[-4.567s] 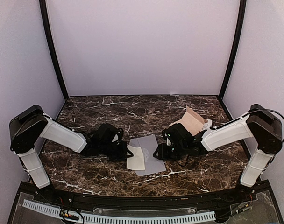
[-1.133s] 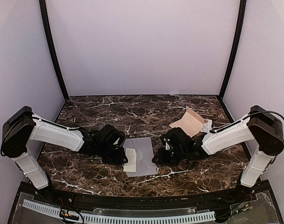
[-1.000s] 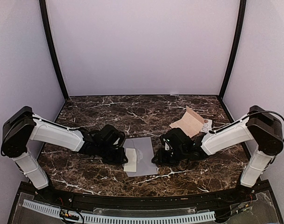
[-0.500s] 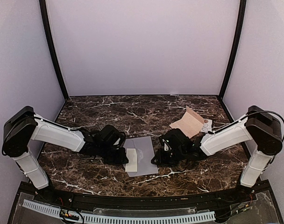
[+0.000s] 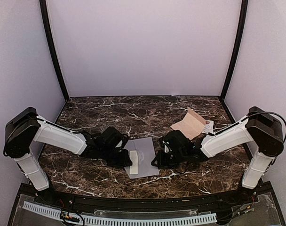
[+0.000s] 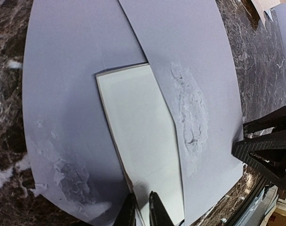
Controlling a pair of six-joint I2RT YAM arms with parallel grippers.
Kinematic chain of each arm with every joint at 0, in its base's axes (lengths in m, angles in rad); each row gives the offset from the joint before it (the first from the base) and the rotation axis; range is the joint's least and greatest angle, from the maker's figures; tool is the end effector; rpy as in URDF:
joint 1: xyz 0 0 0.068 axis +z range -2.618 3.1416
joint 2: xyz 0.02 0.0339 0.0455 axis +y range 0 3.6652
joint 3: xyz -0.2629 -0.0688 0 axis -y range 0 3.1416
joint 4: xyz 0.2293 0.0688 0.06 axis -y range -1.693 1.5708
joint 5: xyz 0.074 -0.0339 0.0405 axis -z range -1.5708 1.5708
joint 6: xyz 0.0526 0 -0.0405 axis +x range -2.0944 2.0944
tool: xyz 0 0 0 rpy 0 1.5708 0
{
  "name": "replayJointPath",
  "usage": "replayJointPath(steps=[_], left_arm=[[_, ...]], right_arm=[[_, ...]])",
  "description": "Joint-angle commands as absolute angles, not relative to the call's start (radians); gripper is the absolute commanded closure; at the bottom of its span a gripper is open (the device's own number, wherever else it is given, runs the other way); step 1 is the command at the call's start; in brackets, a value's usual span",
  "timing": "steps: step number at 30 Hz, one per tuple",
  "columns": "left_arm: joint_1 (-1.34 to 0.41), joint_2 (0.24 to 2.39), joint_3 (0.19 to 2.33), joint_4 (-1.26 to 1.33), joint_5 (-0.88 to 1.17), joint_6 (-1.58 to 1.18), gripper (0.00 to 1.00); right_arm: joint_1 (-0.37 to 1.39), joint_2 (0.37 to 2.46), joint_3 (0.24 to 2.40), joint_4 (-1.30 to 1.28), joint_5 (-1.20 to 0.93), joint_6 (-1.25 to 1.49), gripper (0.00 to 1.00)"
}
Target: Place the letter into the envelope and seal it
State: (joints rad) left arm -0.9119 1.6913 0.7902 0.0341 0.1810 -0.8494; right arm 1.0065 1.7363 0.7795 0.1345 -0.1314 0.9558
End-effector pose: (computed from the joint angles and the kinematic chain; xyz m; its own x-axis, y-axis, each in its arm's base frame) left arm 0.1899 -0.2607 0.1361 -0.9458 0.0151 -0.3243 0.2103 0.7895 -0.5765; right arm 0.1708 0.2828 0.1275 -0.9492 0.0143 -0.3142 -0.1907 0.7681 0.6112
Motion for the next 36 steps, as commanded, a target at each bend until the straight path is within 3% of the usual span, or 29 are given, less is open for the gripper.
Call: replayJointPath(steps=[1,12,20,24,36], left_arm=[[-0.935,1.725,0.781,0.064,0.209,-0.871,0.89],[-0.951,1.709,0.794,0.049,0.167,-0.883,0.88],[-0.953,1.619,0.808,0.006,0.077,-0.889,0.71],[-0.952,1.610,0.787,0.012,0.061,-0.910,0.65],[-0.952,1.655,0.741,0.083,0.097,-0.939,0.71]], right_arm=[[1.023,1.768,0.793,0.123,-0.130,0.962,0.78],[1.024,1.717,0.791,0.092,-0.089,0.971,0.76],[0.998,1.643,0.788,0.037,-0.053,0.948,0.59],[0.986,1.627,0.770,0.044,-0.062,0.944,0.58],[1.001,1.692,0.756,0.153,-0.145,0.983,0.58]])
